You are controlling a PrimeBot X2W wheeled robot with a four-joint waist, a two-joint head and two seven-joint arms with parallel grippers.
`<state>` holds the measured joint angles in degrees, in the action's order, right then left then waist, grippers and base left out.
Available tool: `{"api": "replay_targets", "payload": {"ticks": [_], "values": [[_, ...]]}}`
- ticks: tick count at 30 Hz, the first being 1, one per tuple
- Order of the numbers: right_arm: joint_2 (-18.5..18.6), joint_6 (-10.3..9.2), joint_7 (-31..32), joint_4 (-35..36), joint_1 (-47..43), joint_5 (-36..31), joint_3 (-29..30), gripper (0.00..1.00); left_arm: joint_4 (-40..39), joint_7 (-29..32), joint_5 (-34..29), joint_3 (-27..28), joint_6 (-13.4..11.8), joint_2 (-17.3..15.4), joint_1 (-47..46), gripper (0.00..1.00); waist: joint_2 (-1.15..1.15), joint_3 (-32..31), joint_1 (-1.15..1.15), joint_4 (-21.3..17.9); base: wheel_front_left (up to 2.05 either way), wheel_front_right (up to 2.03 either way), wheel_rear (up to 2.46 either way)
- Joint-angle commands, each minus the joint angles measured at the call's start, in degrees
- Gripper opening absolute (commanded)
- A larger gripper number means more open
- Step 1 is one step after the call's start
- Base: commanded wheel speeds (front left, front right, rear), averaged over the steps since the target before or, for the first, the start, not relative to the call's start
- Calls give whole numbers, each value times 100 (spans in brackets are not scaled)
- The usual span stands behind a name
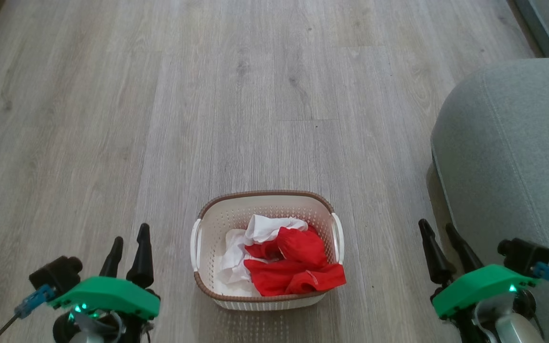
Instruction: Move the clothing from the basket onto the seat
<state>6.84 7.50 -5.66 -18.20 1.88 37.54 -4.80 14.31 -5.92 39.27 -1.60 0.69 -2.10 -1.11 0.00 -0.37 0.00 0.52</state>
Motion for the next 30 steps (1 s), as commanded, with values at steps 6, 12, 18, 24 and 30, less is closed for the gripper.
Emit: {"api": "replay_targets", "payload": {"ticks": [6, 12, 18, 24, 30], "values": [[109, -1, -171, 153, 268, -532, -125, 100, -222, -157, -590, 66, -63, -74, -243, 100, 0, 2, 0, -18, 0, 0, 0], [132, -1, -273, 150, 273, -946, -169, 100, -228, -257, -1057, 10, -111, -104, -226, 100, 0, -12, 0, -23, 0, 0, 0], [147, -1, -375, 178, 279, -1348, -89, 100, -234, -358, -1485, -33, -159, -114, -209, 100, 0, -22, 0, -14, 0, 0, 0], [156, -1, -477, 197, 278, -1785, -76, 100, -223, -459, -1911, -58, -199, -127, -197, 100, 0, -22, 0, -9, 0, 0, 0], [141, -1, -596, 206, 280, -2244, -79, 100, -237, -576, -2400, -78, -247, -132, -192, 100, 0, -21, 0, -19, 0, 0, 0]]}}
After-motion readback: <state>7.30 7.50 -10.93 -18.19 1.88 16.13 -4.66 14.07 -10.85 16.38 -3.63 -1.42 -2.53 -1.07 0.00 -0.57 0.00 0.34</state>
